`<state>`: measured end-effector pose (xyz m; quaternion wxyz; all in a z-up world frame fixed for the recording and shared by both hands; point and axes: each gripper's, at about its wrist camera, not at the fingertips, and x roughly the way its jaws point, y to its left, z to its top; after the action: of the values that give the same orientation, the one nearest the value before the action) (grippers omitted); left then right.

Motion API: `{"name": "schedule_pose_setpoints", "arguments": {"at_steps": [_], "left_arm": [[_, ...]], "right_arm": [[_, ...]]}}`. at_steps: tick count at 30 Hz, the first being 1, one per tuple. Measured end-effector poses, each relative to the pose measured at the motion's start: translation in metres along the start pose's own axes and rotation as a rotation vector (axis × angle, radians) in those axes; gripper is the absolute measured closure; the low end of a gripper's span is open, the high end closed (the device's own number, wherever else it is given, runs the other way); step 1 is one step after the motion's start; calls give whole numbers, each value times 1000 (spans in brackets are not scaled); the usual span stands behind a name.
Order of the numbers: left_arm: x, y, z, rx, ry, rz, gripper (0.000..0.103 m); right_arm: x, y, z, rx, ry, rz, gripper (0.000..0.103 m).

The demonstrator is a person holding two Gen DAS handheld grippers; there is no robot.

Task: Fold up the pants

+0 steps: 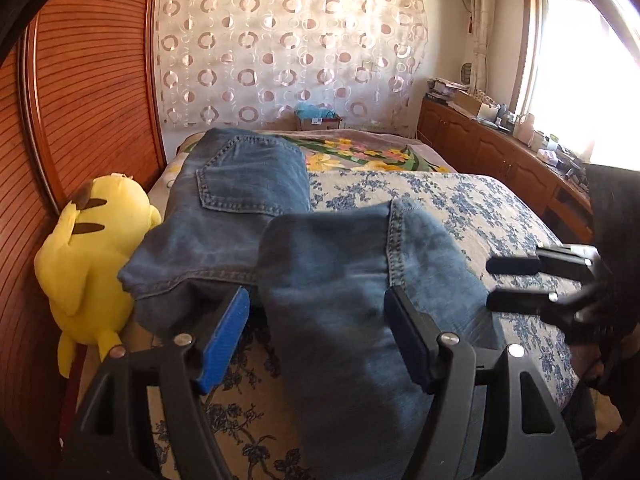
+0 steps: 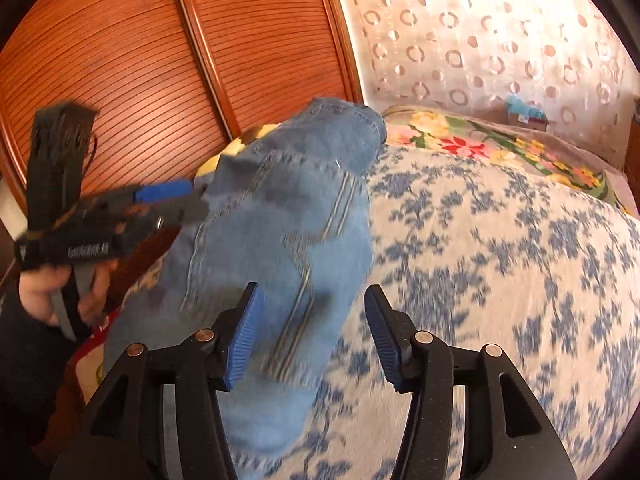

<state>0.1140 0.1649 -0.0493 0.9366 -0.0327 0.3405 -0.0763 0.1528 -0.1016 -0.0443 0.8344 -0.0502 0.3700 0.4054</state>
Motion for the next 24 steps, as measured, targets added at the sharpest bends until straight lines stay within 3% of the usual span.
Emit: {"name": "schedule_pose_setpoints", "arguments": {"at_steps": [12,24], "left_arm": [[28,11,-10,-32,47,-54,33],[44,11,-24,-46,93,-63,32]], "right_arm": [[42,-15,32,41,27,81,33],[79,-25,29,57,106,132,28]]}}
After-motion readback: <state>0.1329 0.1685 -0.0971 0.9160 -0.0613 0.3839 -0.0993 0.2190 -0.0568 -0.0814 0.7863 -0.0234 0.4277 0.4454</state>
